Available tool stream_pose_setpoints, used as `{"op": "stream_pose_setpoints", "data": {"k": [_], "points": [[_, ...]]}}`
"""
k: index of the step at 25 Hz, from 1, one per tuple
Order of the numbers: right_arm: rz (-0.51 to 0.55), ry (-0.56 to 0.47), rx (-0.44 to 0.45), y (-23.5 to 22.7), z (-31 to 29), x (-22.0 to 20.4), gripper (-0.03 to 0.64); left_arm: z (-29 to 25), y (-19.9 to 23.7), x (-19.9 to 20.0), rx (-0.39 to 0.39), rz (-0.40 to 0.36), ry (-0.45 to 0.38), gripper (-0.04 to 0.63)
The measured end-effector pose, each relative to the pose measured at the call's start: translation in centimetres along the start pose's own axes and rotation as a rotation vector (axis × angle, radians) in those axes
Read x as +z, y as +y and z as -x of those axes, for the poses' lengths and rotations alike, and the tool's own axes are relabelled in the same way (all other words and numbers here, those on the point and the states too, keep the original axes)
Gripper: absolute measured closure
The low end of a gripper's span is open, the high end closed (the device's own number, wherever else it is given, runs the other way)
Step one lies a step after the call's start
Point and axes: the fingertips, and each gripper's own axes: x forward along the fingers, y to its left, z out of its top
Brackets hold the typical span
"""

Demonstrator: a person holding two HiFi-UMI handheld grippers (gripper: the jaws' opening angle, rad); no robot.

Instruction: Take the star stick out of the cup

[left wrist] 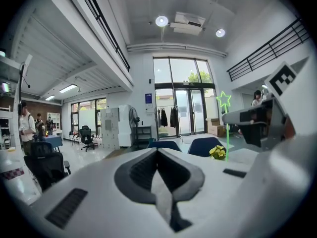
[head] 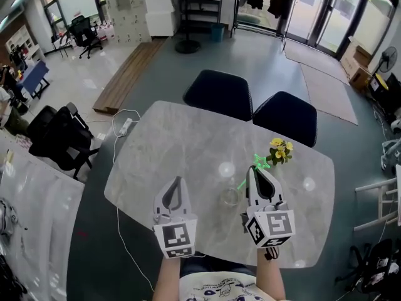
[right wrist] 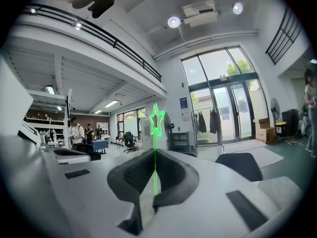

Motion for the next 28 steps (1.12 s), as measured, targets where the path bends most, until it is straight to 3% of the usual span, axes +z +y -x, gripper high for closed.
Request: {"op": "stream_pose_setpoints", "data": {"k": [11,28], "points": [[0.046,-0.041,-0.031,-0.4,2.2,1.4,0.595,1.6,0.3,1.2,0.013,0.043,-0.072,0.594],[0.041,-0.055,-0.046,-1.8,3.6,1.2,0.595,2.7,-0.5,2.2,0.023,-0.005,-0.115,0.594]]}}
